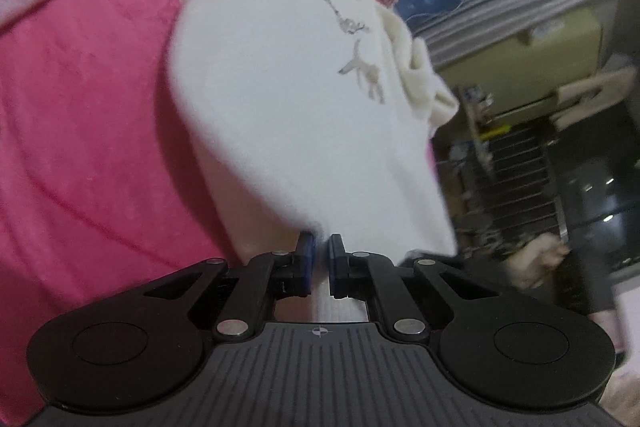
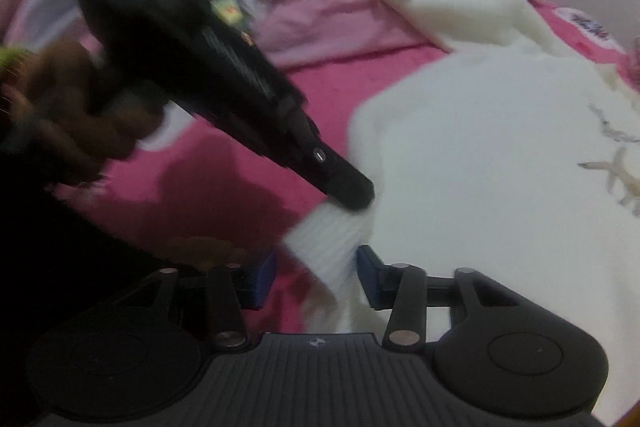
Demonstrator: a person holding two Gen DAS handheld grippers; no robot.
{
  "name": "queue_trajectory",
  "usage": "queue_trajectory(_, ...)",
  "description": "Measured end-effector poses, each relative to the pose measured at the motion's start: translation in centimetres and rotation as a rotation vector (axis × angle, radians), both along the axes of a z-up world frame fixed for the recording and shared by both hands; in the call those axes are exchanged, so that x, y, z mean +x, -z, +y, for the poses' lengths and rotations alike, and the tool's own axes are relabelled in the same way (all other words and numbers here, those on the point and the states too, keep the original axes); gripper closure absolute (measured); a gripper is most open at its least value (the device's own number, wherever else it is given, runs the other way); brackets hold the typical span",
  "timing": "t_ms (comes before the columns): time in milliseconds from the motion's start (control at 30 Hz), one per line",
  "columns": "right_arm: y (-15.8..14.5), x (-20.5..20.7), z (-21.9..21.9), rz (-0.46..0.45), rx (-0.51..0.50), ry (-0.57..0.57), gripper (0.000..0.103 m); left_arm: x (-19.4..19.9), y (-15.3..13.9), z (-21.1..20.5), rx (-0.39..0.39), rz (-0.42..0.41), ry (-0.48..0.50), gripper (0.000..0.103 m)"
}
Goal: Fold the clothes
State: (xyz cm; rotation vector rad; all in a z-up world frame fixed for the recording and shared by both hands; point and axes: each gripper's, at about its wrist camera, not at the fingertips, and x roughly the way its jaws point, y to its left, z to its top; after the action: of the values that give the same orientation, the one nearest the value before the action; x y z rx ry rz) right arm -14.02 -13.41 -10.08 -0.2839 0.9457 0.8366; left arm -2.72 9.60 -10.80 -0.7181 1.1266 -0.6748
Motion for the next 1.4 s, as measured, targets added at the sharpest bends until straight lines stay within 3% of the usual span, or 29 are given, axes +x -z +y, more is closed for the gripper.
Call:
queue_trajectory(33, 0.2, 0.6, -0.5, 0.023, 0.013, 0.048, 0.094, 0.1, 0.1, 0.2, -0.015, 0.001, -0.006, 0.097)
queue_trajectory(67, 0.4, 1.2, -1.0, 0.046, 0.025, 0.097, 0.097, 0.2, 0.1, 0.4, -0.031, 0.002, -0.012, 0.096)
queue_trajectory(200, 1.0, 4.2, -6.6, 0.273, 0.214, 0.413, 0.098, 0.2, 0.2, 2.0, -0.060, -0.023, -0.076, 0.095)
queue_trajectory(300, 2.5, 5.3, -10.5, 0.462, 0.352, 0.601, 0.097, 0.3, 0.3, 2.1, 0.036, -0.055, -0.081, 0.094)
queue_trajectory(400, 3.7, 5.4, -13.0, 0.548, 0.448, 0.722, 0.095, 0.1, 0.2, 1.2, 0.171, -0.113, -0.046, 0.089)
queue_trajectory(533, 3.5, 5.6, -14.5, 0.535, 0.480, 0.789, 0.094, -0.5, -0.6, -0.7, 0.280, -0.207, 0.028, 0.088)
queue_trajectory(733, 4.0, 5.3, -15.4, 0.524, 0.505, 0.840, 0.094, -1.7, -2.7, -3.8, 0.333, -0.396, 0.197, 0.081)
queue_trajectory(867, 4.2, 5.1, -16.8, 0.511, 0.548, 0.914, 0.094, -2.8, -3.3, -6.2, 0.367, -0.500, 0.320, 0.072)
queue_trajectory(1000, 4.7, 5.2, -17.0, 0.517, 0.557, 0.929, 0.095, -3.6, -2.9, -8.8, 0.404, -0.565, 0.407, 0.063)
queue_trajectory(1267, 4.4, 5.3, -17.0, 0.462, 0.524, 0.935, 0.102, -3.5, -1.3, -12.8, 0.505, -0.601, 0.455, 0.061)
queue_trajectory(1400, 5.0, 5.4, -17.1, 0.476, 0.488, 0.953, 0.102, -4.2, -0.6, -14.3, 0.587, -0.670, 0.488, 0.058)
